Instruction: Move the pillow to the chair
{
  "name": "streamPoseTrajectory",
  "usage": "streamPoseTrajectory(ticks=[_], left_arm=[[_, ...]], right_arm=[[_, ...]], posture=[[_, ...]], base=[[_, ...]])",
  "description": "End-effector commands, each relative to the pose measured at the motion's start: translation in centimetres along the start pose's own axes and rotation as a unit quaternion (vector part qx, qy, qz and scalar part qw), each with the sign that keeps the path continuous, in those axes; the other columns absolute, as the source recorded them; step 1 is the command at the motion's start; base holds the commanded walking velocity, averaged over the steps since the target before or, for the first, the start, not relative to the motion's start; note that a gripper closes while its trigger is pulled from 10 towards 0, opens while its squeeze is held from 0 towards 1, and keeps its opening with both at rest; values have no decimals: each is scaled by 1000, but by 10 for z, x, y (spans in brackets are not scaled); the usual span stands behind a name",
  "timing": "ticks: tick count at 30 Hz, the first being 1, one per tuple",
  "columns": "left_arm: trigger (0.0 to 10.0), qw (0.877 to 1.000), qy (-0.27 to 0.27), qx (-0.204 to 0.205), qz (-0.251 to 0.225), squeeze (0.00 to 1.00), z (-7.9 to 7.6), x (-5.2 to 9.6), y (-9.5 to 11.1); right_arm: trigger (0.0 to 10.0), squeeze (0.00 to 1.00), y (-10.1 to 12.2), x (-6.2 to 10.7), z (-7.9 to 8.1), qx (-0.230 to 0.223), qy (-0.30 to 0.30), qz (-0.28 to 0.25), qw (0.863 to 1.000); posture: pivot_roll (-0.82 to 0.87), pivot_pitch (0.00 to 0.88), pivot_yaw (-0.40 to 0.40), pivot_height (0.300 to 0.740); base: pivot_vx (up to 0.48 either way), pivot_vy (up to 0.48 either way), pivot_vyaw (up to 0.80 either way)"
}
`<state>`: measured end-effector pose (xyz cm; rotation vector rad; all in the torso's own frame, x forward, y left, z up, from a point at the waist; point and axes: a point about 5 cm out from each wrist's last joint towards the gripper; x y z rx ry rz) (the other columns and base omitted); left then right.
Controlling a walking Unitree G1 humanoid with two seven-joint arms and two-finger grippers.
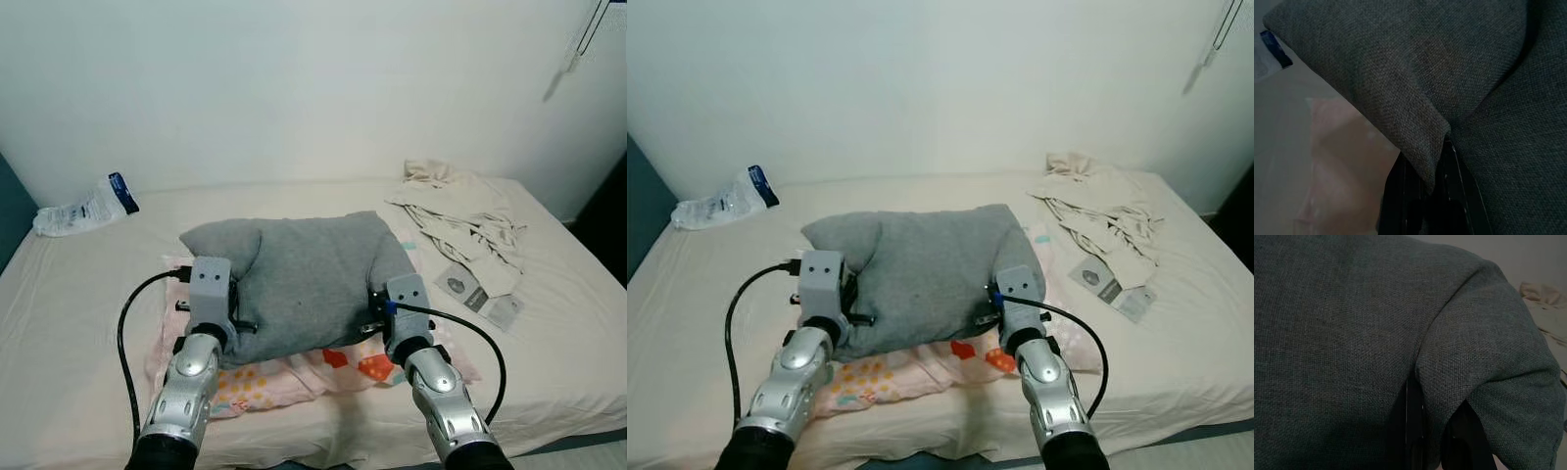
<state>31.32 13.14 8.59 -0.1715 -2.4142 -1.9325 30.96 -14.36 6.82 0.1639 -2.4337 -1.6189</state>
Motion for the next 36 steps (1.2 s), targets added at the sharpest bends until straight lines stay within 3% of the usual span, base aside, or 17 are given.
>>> streamPoseTrajectory(ticks=[1, 12, 13, 15, 17, 21, 22, 23, 30, 32, 34, 36], left_arm=[[10000, 1000, -13, 1, -18, 0, -8, -3, 6], [10000, 1000, -10, -17, 13, 0, -6, -2, -8], [10000, 1000, -7, -17, 13, 0, -5, -3, -8], [10000, 1000, 3, -15, 17, 0, -2, -4, -9], [10000, 1000, 3, -15, 18, 0, -2, -5, -9], [10000, 1000, 7, -15, 17, 0, 0, -6, -8], [10000, 1000, 12, -20, 20, 0, 0, -7, -9], [10000, 999, 16, -28, 25, 0, 1, -7, -10], [10000, 999, 2, -22, 39, 0, -4, -5, -17], [10000, 998, -9, -20, 57, 0, -3, -4, -24], [10000, 993, 5, -81, 80, 0, 7, -6, -31], [10000, 993, 20, -80, 85, 0, 14, -9, -30]], right_arm=[[10000, 0, 6, -1, 9, 8, 17, -21, 1000], [10000, 0, -5, 2, 8, 2, 20, -1, 1000], [10000, 0, -9, 3, 5, 39, 11, 11, 999], [10000, 0, -14, 5, 0, 59, -8, 27, 998], [10000, 0, -12, 8, -5, 37, -29, 12, 999], [10000, 0, -20, 8, -2, 41, -23, 40, 998], [10000, 0, -28, 7, 4, 6, -3, 75, 997], [10000, 0, -27, 6, 7, -15, 8, 67, 998], [10000, 0, -25, 2, 2, -24, -17, 43, 999], [10000, 0, -26, 2, 1, 7, -24, 53, 998], [10000, 0, -26, 0, 0, 29, -26, 62, 997], [10000, 0, -22, -3, -3, 7, -34, 54, 998]], posture=[[40, 57, -8, 740], [40, 67, -6, 740], [34, 68, -3, 740], [37, 69, 0, 740], [40, 66, 0, 740], [35, 59, 7, 740], [38, 65, 7, 740], [41, 66, 6, 740], [32, 6, 18, 740], [13, 15, 23, 740], [3, 31, 11, 740], [4, 50, 14, 740]], base=[[0, 0, 0], [0, 0, 0], [0, 0, 0], [0, 0, 0], [0, 0, 0], [0, 0, 0], [0, 0, 0], [0, 0, 0], [0, 0, 0], [0, 0, 0], [0, 0, 0], [0, 0, 0]])
Point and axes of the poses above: a point about 5 cm out from each wrist's last joint towards the gripper, its own x axis pointing back from the gripper into the wrist, its own y axis along the axis of the wrist's last joint, z = x × y, and after that the axes turned 14 degrees about x, right-handed
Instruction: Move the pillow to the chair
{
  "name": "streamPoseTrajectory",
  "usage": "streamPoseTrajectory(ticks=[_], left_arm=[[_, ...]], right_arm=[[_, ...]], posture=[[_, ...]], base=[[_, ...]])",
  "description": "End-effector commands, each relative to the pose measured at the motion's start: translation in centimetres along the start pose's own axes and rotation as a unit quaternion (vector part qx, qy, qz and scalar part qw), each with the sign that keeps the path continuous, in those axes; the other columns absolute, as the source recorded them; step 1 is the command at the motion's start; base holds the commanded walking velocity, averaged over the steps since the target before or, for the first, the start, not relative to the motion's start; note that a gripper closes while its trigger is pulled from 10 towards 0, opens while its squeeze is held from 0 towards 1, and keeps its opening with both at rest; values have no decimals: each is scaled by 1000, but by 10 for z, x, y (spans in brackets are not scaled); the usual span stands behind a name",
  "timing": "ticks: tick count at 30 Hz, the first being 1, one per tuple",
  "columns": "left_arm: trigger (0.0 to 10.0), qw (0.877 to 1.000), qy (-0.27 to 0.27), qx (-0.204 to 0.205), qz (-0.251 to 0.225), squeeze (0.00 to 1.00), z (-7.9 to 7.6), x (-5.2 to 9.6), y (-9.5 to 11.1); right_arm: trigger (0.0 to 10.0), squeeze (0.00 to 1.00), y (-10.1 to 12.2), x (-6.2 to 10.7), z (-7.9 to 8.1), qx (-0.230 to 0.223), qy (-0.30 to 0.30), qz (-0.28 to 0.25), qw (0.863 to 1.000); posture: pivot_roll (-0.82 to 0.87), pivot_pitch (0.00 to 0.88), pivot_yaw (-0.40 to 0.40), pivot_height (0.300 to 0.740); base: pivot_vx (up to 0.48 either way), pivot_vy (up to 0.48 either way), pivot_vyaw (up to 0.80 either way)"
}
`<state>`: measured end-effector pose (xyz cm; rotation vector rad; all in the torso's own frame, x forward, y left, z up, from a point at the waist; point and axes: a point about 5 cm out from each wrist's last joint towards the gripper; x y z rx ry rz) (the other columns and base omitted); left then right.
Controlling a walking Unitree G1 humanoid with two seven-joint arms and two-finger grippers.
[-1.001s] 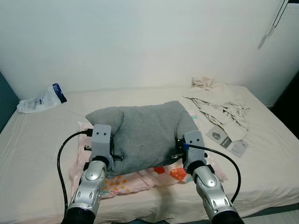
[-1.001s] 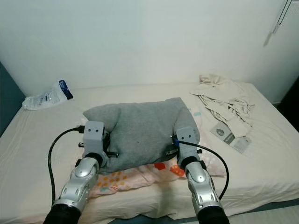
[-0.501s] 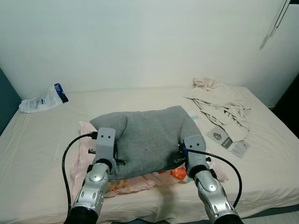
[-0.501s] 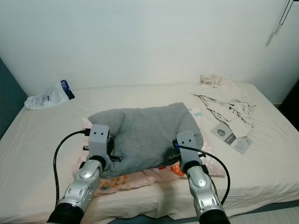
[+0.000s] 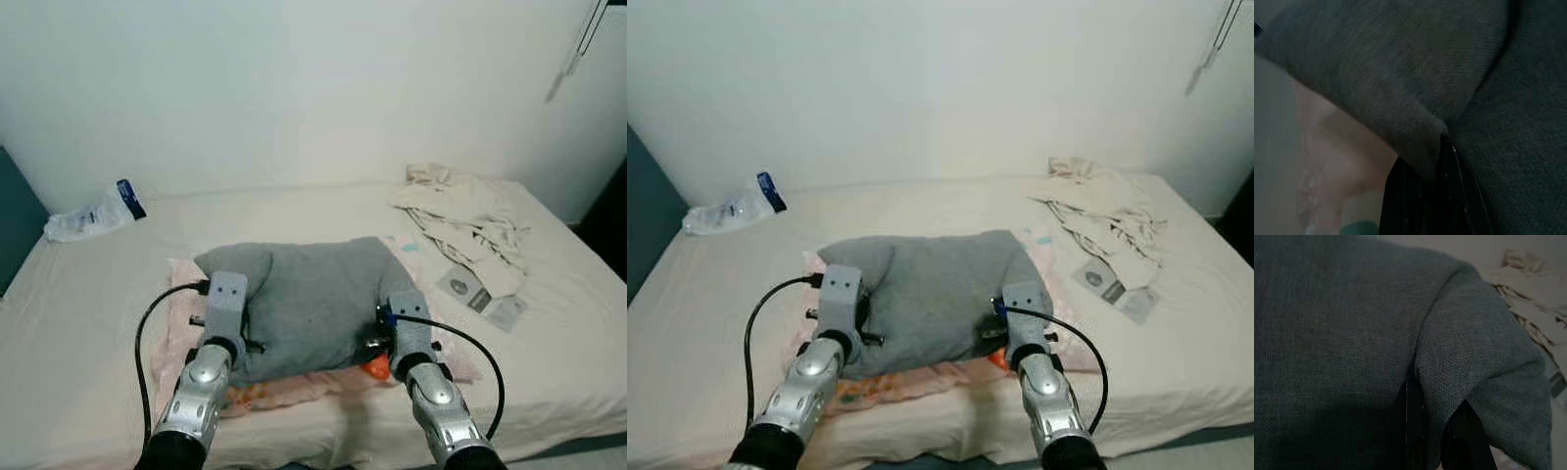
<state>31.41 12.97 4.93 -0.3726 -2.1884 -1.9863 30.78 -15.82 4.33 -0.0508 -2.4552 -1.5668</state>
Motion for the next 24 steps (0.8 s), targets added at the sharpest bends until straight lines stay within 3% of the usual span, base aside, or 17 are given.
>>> streamPoseTrajectory(ticks=[1, 4, 10, 16, 21, 24], left_arm=[[10000, 1000, 27, -10, -11, 0, 10, -4, 7], [10000, 999, 44, 12, -27, 0, 11, -5, 14], [10000, 999, 45, 5, -29, 0, 9, -7, 16], [10000, 998, 55, 6, -40, 0, 13, -8, 20], [10000, 999, 32, -17, -40, 0, 6, -11, 23], [10000, 998, 38, -1, -47, 0, 7, -14, 30]], right_arm=[[10000, 0, 6, -3, -2, -6, 0, -14, 1000], [10000, 0, 2, 0, 0, -16, 25, -13, 999], [10000, 0, -2, 5, 13, -20, 60, -17, 998], [10000, 0, -4, 2, 10, -59, 25, 4, 998], [10000, 0, 4, -4, 15, -46, 46, -8, 998], [10000, 0, 7, -7, 15, -43, 49, -11, 998]], posture=[[15, 40, 9, 740], [29, 71, -13, 740], [24, 61, -6, 740], [49, 45, -3, 740], [63, 20, -9, 740], [54, 32, -15, 740]], base=[[0, 0, 0], [0, 0, 0], [0, 0, 0], [0, 0, -800], [0, 0, -800], [0, 0, -800]])
Point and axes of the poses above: a point about 5 cm out from each wrist's last joint towards the gripper, its own x axis pointing back from the gripper into the wrist, its own y axis along the axis of the wrist's last joint, z = x × y, and after that the axes turned 14 degrees about x, right-handed
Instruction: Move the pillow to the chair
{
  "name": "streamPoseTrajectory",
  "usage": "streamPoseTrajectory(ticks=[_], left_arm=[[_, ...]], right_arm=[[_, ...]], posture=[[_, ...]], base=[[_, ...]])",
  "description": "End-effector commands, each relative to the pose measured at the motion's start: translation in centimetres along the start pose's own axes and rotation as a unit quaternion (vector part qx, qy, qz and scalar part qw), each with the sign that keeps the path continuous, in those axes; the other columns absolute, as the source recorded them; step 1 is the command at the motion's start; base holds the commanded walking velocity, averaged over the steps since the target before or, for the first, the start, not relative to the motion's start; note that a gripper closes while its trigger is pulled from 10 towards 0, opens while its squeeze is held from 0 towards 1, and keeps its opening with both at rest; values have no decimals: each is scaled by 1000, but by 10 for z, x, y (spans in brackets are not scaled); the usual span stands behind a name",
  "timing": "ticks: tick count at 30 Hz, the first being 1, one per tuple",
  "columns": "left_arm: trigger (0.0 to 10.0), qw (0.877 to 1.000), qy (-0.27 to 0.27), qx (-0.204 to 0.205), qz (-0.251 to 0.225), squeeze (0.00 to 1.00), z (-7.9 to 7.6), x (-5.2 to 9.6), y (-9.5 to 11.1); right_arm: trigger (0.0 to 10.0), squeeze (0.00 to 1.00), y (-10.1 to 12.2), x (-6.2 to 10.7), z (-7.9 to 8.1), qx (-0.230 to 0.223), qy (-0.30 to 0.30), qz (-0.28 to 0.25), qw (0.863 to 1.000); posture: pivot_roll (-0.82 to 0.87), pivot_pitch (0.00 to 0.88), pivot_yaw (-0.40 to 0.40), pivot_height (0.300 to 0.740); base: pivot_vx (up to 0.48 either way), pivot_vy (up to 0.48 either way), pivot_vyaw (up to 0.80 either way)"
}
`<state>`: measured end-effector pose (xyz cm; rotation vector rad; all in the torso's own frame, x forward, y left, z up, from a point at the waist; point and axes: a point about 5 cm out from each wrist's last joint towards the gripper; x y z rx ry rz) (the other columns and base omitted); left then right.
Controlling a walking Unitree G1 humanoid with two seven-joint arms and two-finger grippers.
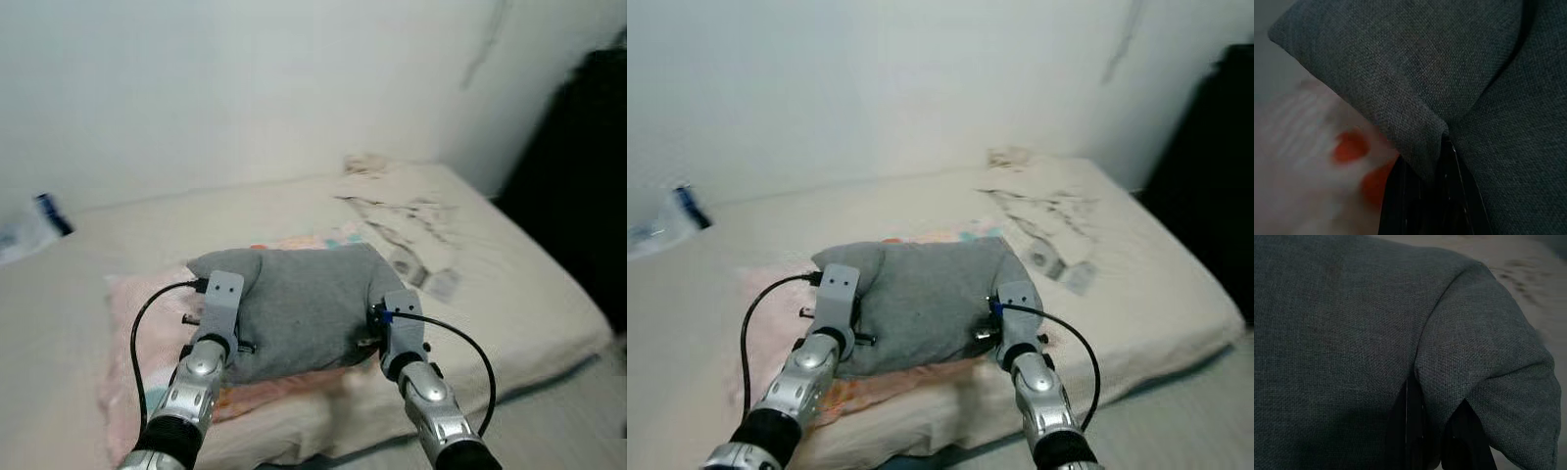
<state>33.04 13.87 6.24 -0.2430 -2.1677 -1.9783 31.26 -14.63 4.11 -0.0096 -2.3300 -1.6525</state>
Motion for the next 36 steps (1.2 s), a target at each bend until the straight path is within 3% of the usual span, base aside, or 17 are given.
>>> streamPoseTrajectory(ticks=[1, 9, 18, 26, 36], left_arm=[[10000, 1000, 1, 3, -27, 0, 0, -4, 14], [10000, 999, 2, 34, -28, 0, -2, -4, 17], [10000, 1000, 9, 20, -15, 0, 1, 3, 1], [10000, 1000, 15, 18, -15, 0, 9, 4, 2], [10000, 999, -2, 39, 6, 0, -1, 4, -3]], right_arm=[[10000, 0, 4, -2, 5, 5, 13, -9, 1000], [10000, 0, 6, -6, 2, -1, 11, -6, 1000], [10000, 0, -4, -2, 5, -4, -2, 14, 1000], [10000, 0, -4, -2, 4, -5, -6, 15, 1000], [10000, 0, -5, -3, 7, -3, -6, 21, 1000]], posture=[[54, 32, -15, 740], [51, 41, -15, 740], [63, 59, -8, 740], [60, 59, -2, 740], [55, 56, -1, 740]], base=[[0, 0, -800], [0, 0, -800], [0, 0, -800], [0, 0, -800], [0, 0, -800]])
Point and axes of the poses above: a point about 5 cm out from each wrist's last joint towards the gripper, its own x axis pointing back from the gripper into the wrist, its own y axis along the axis of the wrist's last joint, z = x × y, and after that the axes turned 14 degrees about x, right-handed
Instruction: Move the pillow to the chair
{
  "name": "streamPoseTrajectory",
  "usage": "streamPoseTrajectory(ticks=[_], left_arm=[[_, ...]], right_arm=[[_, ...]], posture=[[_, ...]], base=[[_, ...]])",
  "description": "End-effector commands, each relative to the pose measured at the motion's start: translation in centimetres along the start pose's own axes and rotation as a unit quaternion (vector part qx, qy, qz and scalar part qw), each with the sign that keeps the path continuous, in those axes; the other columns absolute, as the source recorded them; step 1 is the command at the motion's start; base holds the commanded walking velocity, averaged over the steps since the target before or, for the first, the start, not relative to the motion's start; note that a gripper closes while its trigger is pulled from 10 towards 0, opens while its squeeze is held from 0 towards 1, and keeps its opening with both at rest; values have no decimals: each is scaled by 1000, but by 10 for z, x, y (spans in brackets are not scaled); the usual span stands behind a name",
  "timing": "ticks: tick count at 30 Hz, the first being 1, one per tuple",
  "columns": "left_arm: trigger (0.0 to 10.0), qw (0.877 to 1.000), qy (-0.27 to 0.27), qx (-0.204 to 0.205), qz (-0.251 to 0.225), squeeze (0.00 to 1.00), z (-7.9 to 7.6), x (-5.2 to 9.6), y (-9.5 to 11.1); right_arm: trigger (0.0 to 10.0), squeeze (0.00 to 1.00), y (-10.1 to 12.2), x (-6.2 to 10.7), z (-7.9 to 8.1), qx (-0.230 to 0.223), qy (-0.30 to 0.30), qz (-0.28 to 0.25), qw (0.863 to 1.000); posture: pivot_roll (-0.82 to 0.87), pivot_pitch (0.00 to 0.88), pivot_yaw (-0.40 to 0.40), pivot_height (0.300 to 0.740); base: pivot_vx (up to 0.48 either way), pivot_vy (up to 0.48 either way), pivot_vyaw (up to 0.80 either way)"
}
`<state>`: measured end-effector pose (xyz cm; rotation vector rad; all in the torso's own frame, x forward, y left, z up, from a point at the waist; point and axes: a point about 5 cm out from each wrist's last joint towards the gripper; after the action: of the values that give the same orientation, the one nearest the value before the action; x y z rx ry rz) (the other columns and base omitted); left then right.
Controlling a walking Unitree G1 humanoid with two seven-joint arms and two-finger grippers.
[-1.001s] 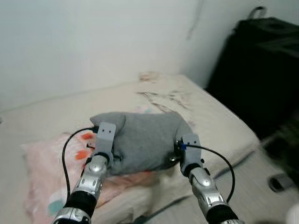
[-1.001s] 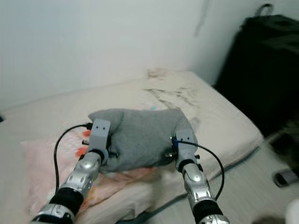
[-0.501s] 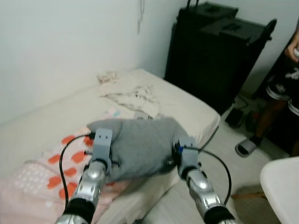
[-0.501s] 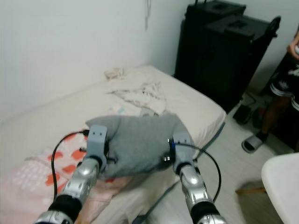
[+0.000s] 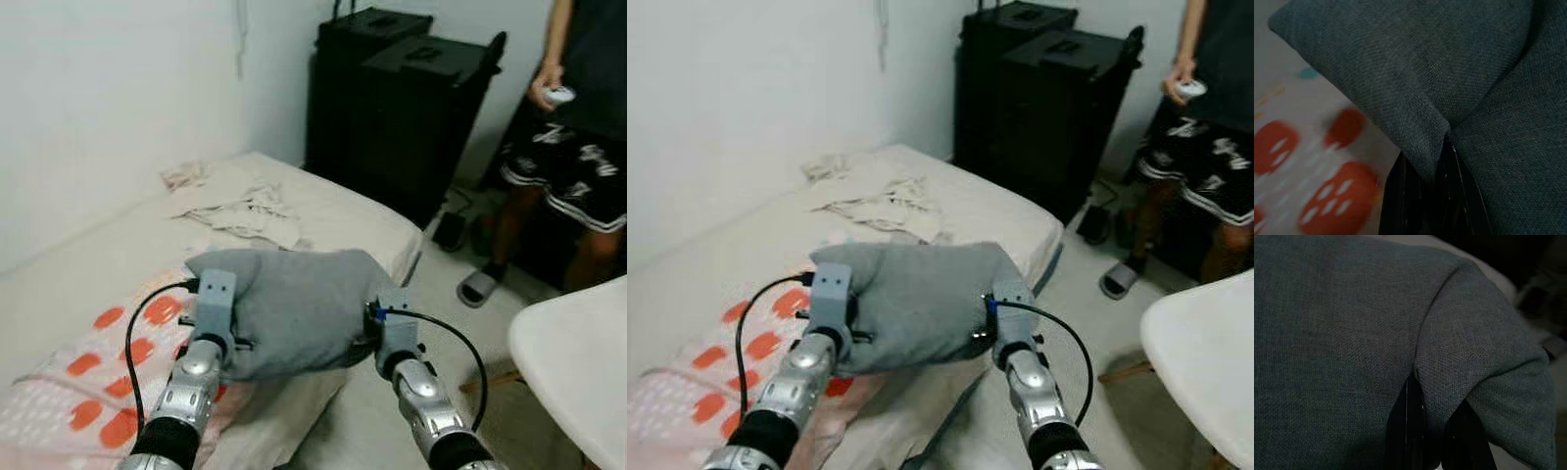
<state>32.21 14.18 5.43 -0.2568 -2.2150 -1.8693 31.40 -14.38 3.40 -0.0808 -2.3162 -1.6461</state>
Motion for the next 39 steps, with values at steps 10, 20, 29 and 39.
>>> streamPoseTrajectory(ticks=[10, 20, 29, 39], left_arm=[[10000, 998, -12, 67, -6, 0, -9, -2, 10], [10000, 999, -22, -20, -21, 0, -13, -4, 13], [10000, 999, -21, 25, -14, 0, -13, -6, 22], [10000, 999, -26, -3, -30, 0, -8, -5, 23]], right_arm=[[10000, 0, -8, 3, -1, -22, -14, 17, 1000], [10000, 0, -7, 4, -3, -6, -22, 4, 1000], [10000, 0, -16, 9, -11, -28, -46, 17, 998], [10000, 0, -17, 11, -14, -27, -54, 13, 998]], posture=[[54, 25, 1, 740], [54, 37, 3, 740], [64, 56, 26, 740], [62, 63, 41, 740]], base=[[0, 0, -800], [0, 0, -800], [0, 0, -800], [0, 0, -800]])
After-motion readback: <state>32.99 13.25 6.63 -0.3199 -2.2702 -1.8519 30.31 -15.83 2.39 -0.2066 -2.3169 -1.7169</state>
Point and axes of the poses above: a point about 5 cm out from each wrist's last joint towards the gripper, its own x axis pointing back from the gripper into the wrist, its own y axis along the axis of the wrist's last joint, z = x × y, and after that the axes turned 14 degrees about x, right-handed
